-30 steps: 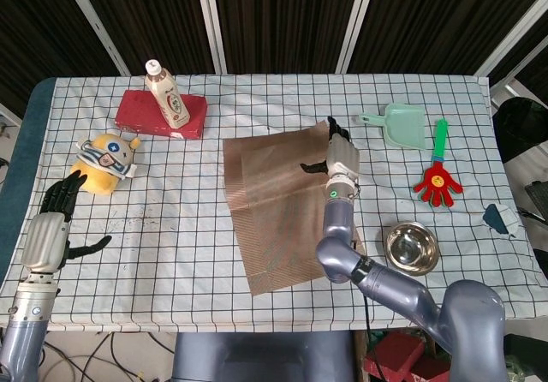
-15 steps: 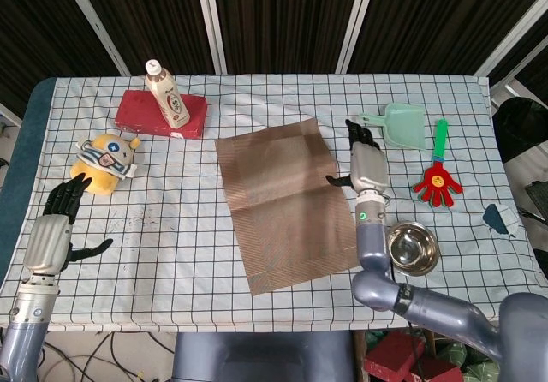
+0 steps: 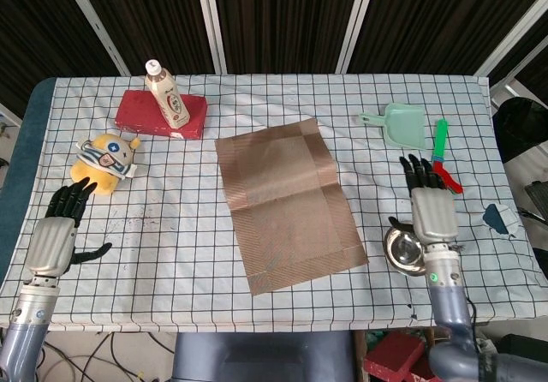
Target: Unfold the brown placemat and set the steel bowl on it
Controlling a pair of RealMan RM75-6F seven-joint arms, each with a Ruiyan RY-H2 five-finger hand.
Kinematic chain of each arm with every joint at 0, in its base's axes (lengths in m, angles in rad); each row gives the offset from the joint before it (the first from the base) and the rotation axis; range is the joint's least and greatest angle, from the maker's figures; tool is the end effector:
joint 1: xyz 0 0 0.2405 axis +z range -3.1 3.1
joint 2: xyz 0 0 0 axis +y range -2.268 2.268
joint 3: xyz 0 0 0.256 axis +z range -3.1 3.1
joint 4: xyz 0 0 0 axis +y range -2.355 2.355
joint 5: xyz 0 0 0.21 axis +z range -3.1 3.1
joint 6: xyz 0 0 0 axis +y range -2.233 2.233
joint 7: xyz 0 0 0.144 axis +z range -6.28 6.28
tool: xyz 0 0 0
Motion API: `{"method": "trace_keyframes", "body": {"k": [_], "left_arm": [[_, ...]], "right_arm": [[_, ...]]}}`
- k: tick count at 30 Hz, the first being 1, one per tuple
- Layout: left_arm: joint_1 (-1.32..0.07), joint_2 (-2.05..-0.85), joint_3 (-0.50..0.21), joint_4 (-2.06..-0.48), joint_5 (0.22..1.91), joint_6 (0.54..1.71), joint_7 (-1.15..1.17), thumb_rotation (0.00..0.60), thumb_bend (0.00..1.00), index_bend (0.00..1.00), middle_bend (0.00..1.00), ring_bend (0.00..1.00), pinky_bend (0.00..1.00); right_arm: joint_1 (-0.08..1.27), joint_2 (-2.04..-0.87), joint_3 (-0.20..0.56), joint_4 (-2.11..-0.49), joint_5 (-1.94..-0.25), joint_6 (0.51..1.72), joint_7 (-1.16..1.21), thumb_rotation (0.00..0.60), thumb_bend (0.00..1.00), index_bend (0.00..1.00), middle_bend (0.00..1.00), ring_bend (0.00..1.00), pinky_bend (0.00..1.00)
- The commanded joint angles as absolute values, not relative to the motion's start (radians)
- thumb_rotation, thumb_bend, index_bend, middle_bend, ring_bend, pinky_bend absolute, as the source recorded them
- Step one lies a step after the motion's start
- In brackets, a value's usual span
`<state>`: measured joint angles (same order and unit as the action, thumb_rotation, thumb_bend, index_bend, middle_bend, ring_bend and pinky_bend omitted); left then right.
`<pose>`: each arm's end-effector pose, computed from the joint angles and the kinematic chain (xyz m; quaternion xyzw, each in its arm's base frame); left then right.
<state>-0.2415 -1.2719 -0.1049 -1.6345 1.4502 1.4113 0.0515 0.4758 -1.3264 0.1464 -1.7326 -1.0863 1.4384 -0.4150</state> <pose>-0.2624 0.2344 0.1088 -0.5959 -0.3984 -0.4536 0.5294 -0.2189 -0.2922 0.1000 0.5879 -0.3714 0.3961 0.5996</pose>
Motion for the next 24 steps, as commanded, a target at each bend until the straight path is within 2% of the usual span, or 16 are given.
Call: {"method": "trace_keyframes", "body": {"k": [1,5,9,14,18,24], "left_arm": [[-0.246,-1.27,-0.093,-1.633,1.46,1.399,0.068,0.6,0.05,0.0,0.0,0.0,0.0],[-0.253,-1.273,-0.074,-1.623,1.488,1.389,0.1,0.6,0.05,0.0,0.0,0.0,0.01],[-0.256,-1.283,-0.06,-1.612,1.511,1.388,0.142,0.6,0.05,0.0,0.0,0.0,0.01],[-0.261,-1.29,-0.042,-1.625,1.538,1.384,0.227,0.6,0.05,0.01,0.0,0.0,0.06],[-0.279,-1.302,-0.035,-1.662,1.562,1.366,0.325,0.6,0.05,0.05,0.0,0.01,0.1],[-0.355,-1.369,-0.052,-1.741,1.546,1.253,0.497,0.6,0.05,0.09,0.01,0.02,0.1]], "right_arm": [[0.364,-1.255,0.037,-1.734,-1.2,1.523,-0.351,0.6,0.05,0.0,0.02,0.01,0.18],[0.284,-1.225,-0.014,-1.71,-1.253,1.586,-0.305,0.6,0.05,0.0,0.02,0.01,0.18],[0.23,-1.205,-0.029,-1.686,-1.275,1.607,-0.223,0.6,0.05,0.0,0.02,0.01,0.18],[0.208,-1.194,-0.012,-1.638,-1.291,1.592,-0.149,0.6,0.05,0.0,0.02,0.01,0.18],[0.209,-1.195,0.007,-1.609,-1.313,1.571,-0.11,0.6,0.05,0.0,0.02,0.01,0.18],[0.202,-1.198,0.022,-1.576,-1.327,1.538,-0.069,0.6,0.05,0.0,0.02,0.01,0.18]]}}
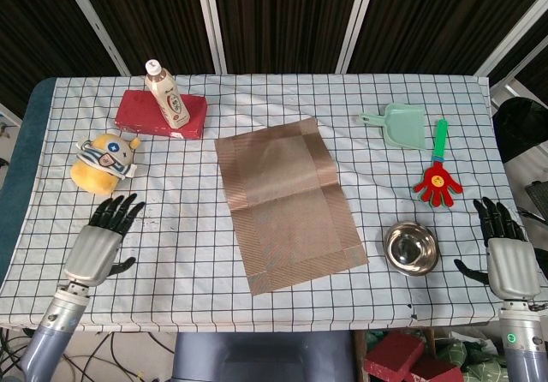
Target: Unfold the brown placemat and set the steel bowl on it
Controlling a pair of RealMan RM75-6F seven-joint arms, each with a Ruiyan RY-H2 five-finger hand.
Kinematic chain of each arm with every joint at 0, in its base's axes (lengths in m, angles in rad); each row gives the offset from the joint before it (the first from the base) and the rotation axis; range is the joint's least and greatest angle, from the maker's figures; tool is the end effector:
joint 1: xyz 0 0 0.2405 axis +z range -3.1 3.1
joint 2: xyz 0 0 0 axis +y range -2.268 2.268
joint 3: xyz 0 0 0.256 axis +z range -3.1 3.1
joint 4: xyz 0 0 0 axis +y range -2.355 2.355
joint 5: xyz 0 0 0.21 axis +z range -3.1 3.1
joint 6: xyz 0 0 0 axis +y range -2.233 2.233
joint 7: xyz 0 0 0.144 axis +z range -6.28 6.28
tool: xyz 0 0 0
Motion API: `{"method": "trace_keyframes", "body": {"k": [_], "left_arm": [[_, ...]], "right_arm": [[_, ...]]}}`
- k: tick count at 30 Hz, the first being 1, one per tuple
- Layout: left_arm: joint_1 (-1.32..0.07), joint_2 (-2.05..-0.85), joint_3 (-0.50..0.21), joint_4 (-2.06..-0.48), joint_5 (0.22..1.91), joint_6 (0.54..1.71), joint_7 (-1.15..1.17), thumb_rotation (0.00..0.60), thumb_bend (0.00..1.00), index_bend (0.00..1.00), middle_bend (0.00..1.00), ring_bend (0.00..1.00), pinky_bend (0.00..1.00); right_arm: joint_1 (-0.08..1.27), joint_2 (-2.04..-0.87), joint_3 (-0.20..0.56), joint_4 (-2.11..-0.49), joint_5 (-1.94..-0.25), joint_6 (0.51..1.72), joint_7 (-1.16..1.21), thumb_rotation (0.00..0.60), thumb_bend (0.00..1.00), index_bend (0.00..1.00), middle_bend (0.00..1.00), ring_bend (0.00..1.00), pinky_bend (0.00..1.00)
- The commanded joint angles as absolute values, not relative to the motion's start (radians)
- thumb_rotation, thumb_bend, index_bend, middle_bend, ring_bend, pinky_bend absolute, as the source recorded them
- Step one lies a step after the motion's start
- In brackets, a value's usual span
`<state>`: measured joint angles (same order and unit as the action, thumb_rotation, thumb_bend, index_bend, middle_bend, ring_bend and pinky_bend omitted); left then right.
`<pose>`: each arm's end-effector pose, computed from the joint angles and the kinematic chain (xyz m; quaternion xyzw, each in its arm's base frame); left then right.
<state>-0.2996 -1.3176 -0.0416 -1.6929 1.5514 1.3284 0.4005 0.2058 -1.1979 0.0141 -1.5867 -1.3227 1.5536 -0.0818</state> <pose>-0.2243 0.2260 0.0683 -0.7155 -0.2935 -0.3827 0.5054 -0.3086 -0.2101 0.1489 0.5640 -0.3751 0.3900 0.6238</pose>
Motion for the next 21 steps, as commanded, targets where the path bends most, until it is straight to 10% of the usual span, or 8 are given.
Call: {"method": "trace_keyframes", "body": {"k": [1,21], "left_arm": [[-0.38,-1.395,-0.056,-1.745,1.548,1.22,0.525,0.6,0.05,0.09,0.01,0.02,0.1],[-0.713,-1.572,-0.109,-1.675,1.529,0.785,0.655,0.6,0.05,0.06,0.01,0.02,0.1]], "right_arm": [[0.201,-1.198,0.026,-1.572,-1.327,1.532,-0.061,0.6,0.05,0.0,0.02,0.01,0.18],[0.187,-1.197,0.091,-1.552,-1.289,1.484,-0.013,0.6,0.05,0.02,0.02,0.01,0.18]]}}
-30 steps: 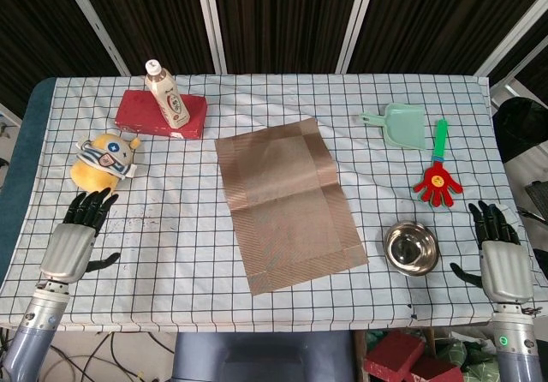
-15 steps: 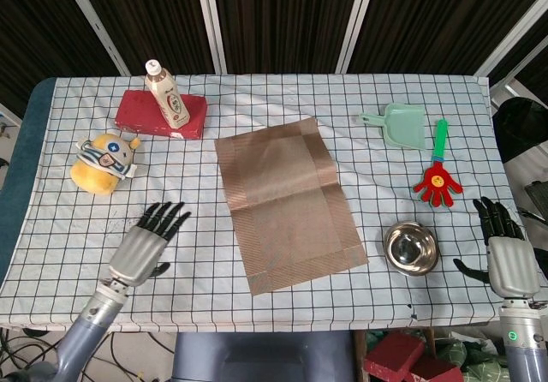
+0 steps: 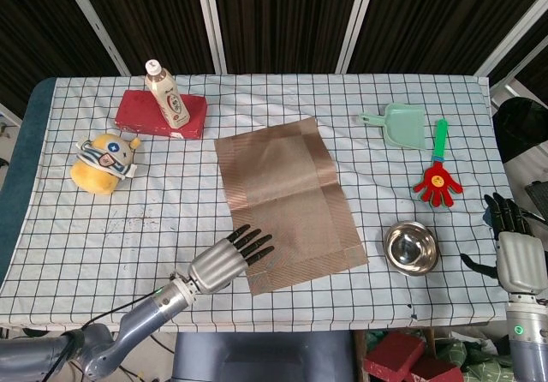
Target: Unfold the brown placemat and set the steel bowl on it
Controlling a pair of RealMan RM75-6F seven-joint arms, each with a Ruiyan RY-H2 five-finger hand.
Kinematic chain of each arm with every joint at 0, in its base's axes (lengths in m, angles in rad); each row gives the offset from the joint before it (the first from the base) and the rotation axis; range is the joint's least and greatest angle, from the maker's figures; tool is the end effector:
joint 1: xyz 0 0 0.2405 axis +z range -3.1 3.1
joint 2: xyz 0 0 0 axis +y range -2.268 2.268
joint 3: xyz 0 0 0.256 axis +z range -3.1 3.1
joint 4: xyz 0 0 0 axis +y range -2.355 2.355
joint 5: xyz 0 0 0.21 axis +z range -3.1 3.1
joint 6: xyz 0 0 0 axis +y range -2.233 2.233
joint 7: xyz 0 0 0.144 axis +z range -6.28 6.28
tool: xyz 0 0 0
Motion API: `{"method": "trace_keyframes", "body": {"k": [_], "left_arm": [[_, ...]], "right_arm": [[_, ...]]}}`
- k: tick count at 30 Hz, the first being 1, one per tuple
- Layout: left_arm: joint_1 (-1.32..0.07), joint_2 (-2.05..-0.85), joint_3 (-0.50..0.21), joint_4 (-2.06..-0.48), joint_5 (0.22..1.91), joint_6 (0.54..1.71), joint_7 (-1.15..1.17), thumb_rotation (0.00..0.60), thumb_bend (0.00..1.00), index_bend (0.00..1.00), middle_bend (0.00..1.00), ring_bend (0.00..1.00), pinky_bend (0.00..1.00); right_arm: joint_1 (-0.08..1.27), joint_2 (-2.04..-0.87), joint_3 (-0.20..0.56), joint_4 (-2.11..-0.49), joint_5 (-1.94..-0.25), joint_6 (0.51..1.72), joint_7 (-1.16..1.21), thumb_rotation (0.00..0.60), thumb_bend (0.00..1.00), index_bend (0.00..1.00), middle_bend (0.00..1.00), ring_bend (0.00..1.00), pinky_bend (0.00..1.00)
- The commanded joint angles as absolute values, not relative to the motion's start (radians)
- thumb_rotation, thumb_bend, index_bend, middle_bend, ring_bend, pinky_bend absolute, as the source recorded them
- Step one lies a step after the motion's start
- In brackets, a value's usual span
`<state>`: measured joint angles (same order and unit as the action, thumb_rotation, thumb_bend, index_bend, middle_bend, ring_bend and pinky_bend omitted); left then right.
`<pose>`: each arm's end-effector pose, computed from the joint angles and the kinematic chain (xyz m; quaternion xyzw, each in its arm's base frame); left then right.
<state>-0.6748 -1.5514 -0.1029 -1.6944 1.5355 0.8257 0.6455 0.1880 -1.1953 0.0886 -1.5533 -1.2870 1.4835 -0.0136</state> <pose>-0.0922 0.2488 -0.0484 -0.8820 -0.1453 -0.3500 0.2801 -0.3201 -0.2205 0.1563 0.5365 -0.3994 0.3971 0.6285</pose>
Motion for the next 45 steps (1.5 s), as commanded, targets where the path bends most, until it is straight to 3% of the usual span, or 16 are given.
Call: {"method": "trace_keyframes", "body": {"k": [1,16,25,37,45], "left_arm": [[-0.723,-1.579,-0.107,-1.668,1.529,0.773,0.657,0.6,0.05,0.06,0.01,0.02,0.1],[-0.807,-1.634,-0.072,-1.579,1.521,0.707,0.589,0.6,0.08,0.3,0.04,0.02,0.1],[-0.825,-1.663,-0.043,-1.527,1.54,0.724,0.553,0.6,0.09,0.35,0.06,0.02,0.1],[-0.841,-1.692,-0.023,-1.494,1.548,0.743,0.507,0.6,0.33,0.42,0.11,0.03,0.1],[-0.842,-1.68,-0.015,-1.496,1.555,0.764,0.49,0.6,0.38,0.42,0.12,0.03,0.1]], "right_arm": [[0.186,-1.198,0.093,-1.551,-1.291,1.485,-0.015,0.6,0.05,0.02,0.02,0.01,0.18],[0.174,-1.201,0.115,-1.553,-1.289,1.465,-0.024,0.6,0.05,0.02,0.02,0.01,0.18],[0.168,-1.202,0.127,-1.556,-1.289,1.453,-0.022,0.6,0.05,0.03,0.02,0.01,0.18],[0.161,-1.202,0.136,-1.563,-1.291,1.443,-0.026,0.6,0.06,0.03,0.02,0.01,0.18],[0.158,-1.202,0.14,-1.566,-1.291,1.438,-0.032,0.6,0.07,0.03,0.02,0.01,0.18]]}}
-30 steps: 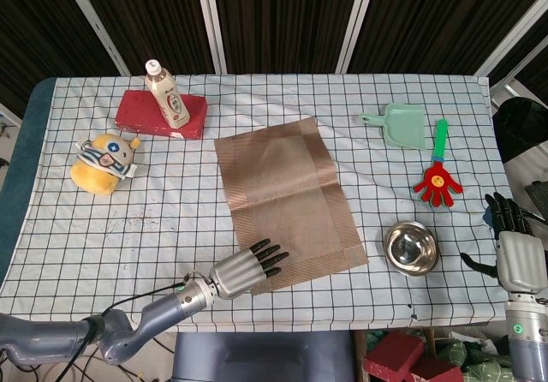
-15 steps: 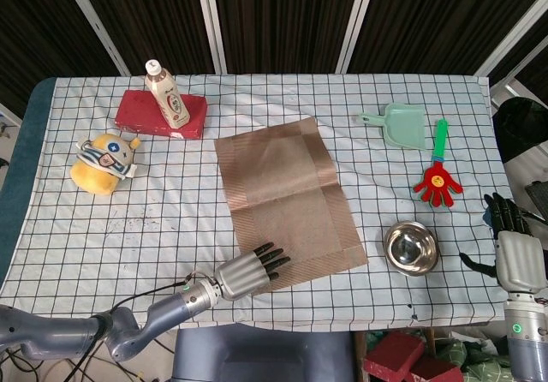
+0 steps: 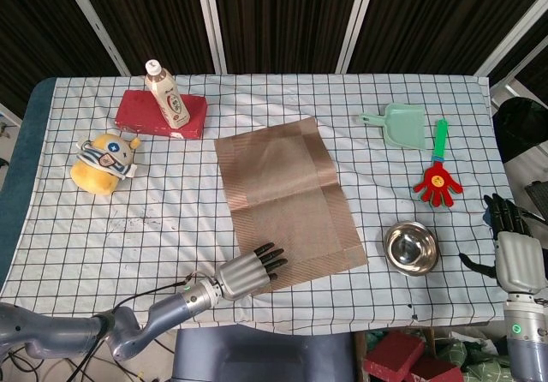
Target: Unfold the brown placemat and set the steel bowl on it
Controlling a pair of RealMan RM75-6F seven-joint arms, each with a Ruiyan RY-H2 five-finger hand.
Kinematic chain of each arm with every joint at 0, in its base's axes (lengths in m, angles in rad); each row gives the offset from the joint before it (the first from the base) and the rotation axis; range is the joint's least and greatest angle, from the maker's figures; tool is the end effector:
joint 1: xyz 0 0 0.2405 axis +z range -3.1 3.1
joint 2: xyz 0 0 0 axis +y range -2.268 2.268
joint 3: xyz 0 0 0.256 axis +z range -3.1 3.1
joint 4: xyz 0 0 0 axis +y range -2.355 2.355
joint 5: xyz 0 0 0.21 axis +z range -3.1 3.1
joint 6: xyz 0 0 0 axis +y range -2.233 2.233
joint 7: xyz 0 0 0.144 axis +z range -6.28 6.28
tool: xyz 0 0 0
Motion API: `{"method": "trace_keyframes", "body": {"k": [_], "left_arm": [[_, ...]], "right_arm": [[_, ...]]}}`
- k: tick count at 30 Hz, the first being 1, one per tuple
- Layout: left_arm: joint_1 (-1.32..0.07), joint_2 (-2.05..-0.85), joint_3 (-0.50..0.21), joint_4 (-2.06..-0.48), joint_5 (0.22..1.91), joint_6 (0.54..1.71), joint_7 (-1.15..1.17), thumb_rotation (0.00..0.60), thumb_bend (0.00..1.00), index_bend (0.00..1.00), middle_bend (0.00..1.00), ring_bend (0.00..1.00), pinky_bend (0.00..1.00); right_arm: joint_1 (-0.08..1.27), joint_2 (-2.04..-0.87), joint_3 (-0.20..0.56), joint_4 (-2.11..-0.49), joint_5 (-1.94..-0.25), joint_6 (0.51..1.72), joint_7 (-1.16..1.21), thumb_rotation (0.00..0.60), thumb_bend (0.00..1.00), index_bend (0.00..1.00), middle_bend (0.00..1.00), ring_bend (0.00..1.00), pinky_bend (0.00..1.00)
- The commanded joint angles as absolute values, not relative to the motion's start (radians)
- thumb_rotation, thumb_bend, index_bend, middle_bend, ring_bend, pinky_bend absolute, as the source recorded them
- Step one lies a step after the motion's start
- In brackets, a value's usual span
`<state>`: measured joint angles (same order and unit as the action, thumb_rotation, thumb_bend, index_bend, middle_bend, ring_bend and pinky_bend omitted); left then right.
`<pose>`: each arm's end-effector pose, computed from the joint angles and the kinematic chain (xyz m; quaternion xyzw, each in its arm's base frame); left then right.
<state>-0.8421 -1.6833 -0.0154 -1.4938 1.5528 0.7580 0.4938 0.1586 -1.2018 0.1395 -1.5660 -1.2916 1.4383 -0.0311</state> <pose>-0.0858 0.2520 -0.1011 -0.9178 -0.1240 -0.3161 0.2057 -0.3204 -0.2211 0.1539 0.5301 -0.4102 0.3934 0.6293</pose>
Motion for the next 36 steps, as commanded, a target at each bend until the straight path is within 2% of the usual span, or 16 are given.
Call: {"method": "trace_keyframes", "body": {"k": [1,23,36], "left_arm": [[-0.842,-1.678,-0.015,-1.497,1.556,0.767,0.488,0.6,0.39,0.43,0.12,0.03,0.1],[-0.849,-1.722,-0.011,-1.439,1.589,0.838,0.439,0.6,0.39,0.45,0.15,0.04,0.1],[-0.838,-1.731,0.001,-1.415,1.621,0.897,0.41,0.6,0.38,0.63,0.19,0.04,0.1]], "right_arm": [[0.158,-1.202,0.141,-1.567,-1.291,1.437,-0.032,0.6,0.07,0.03,0.02,0.01,0.18],[0.152,-1.201,0.148,-1.575,-1.294,1.424,-0.038,0.6,0.07,0.03,0.02,0.01,0.18],[0.149,-1.2,0.15,-1.579,-1.299,1.42,-0.041,0.6,0.07,0.04,0.02,0.01,0.18]]}}
